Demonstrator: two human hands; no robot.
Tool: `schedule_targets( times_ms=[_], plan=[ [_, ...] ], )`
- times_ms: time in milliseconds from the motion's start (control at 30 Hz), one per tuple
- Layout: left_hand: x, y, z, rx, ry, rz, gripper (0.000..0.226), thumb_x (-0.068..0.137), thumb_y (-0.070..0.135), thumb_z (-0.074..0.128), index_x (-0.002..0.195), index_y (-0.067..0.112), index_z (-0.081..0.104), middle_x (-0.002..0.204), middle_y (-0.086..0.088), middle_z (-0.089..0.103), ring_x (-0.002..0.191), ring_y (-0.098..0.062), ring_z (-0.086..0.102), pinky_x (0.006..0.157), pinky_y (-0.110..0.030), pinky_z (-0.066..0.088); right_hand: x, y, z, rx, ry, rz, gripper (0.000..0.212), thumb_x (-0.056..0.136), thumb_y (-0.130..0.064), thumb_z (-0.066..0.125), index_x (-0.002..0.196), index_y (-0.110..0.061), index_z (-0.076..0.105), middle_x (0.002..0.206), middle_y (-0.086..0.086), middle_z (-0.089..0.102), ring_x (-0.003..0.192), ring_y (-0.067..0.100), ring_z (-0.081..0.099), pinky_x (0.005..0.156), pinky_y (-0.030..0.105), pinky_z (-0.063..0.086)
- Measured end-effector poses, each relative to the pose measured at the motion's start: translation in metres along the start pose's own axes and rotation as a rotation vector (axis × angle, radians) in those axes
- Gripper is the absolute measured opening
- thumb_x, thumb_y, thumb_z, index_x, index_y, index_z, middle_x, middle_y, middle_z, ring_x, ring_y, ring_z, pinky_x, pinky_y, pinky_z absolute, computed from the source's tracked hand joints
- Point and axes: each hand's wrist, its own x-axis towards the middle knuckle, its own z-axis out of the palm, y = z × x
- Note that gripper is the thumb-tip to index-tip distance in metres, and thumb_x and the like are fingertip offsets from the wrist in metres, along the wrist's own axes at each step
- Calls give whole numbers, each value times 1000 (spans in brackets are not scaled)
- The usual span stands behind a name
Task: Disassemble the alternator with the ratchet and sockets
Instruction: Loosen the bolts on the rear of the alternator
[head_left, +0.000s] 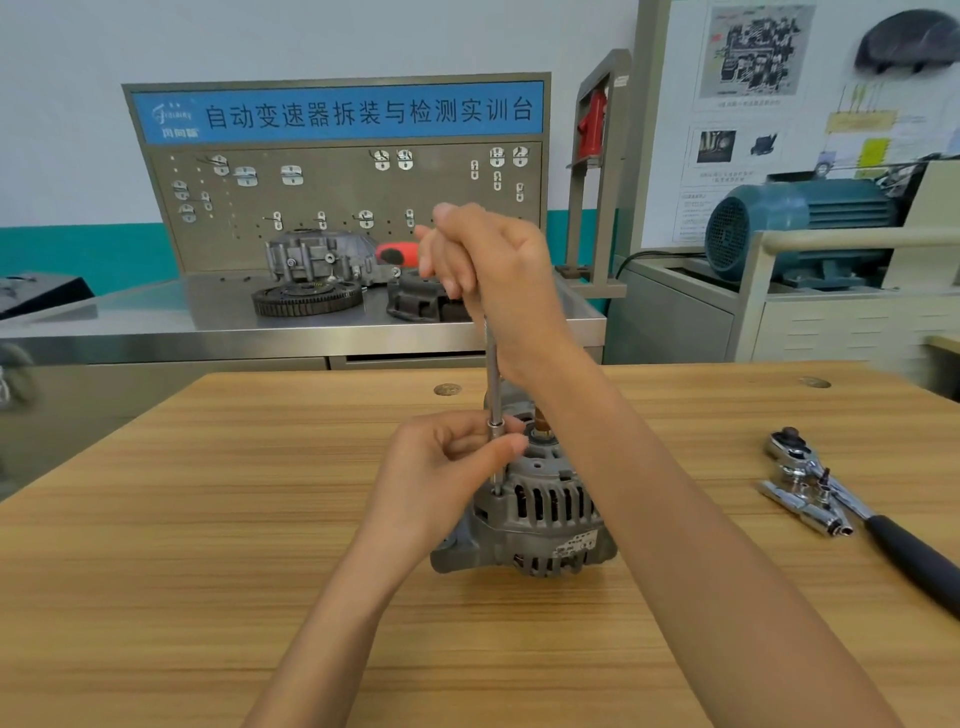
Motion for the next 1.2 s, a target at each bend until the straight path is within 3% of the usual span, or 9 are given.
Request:
schedule_targets(
  times_ms=[67,200,333,500,633,767,900,1067,1200],
  plan=[
    [0,0,1,9,16,-7,5,82,18,71,85,18,75,68,-10,71,69,-20,67,76,-37,56,-6,4,1,-259,163,-144,50,91,-1,49,42,-6,37,41,8,30,50,13,34,61,18,38],
    [1,-2,2,27,26,6,11,79,22,71,83,13,75,62,-13,67,63,-9,57,73,-35,54,-12,5,2,-828,408,-379,45,87,-12,52,48,-19,31,44,-11,23,51,17,30,69,31,34],
    [1,-2,0,37,25,28,4,81,18,73,77,20,73,52,-2,47,53,-5,46,57,-10,44,-10,-2,1,-475,170,-263,51,90,-5,52,46,-18,30,43,-10,23,47,7,25,59,21,30],
    [-1,-2,-3,1,-24,6,12,83,20,70,94,20,75,77,-1,75,77,-10,70,69,-16,54,-4,-3,0,-64,-46,-57,54,93,0,44,41,-12,39,41,2,36,53,21,38,76,28,49],
    [-2,-1,-1,-13,13,3,14,81,21,70,92,15,76,70,2,74,74,-2,66,83,-25,54,-10,5,6,-375,240,-268,50,90,-3,50,45,-10,32,43,5,24,46,12,26,54,24,32],
    [-1,-3,1,39,59,23,22,79,20,70,91,2,74,69,-17,69,71,-16,64,82,-38,56,-13,8,5,-919,445,-449,40,88,-13,53,52,-17,34,48,-5,30,53,19,33,68,33,34],
    [-1,0,-3,70,17,54,14,80,20,73,66,23,72,64,-21,59,59,-15,50,59,-16,44,-10,1,6,-539,228,-321,50,90,-7,52,47,-20,30,42,-13,23,48,6,27,60,22,28],
    [-2,2,-5,-10,-39,41,10,83,18,70,87,27,73,84,-16,73,82,-21,70,76,-24,56,-9,-4,3,-103,67,-126,48,89,-6,46,43,-14,41,42,-1,36,50,12,40,70,26,43],
    [-1,1,-2,12,2,59,6,81,18,71,84,22,74,71,-2,74,71,-4,66,69,-23,56,-15,1,3,-456,273,-327,46,91,-6,50,47,-10,38,43,0,31,48,11,34,61,24,35]
  ],
)
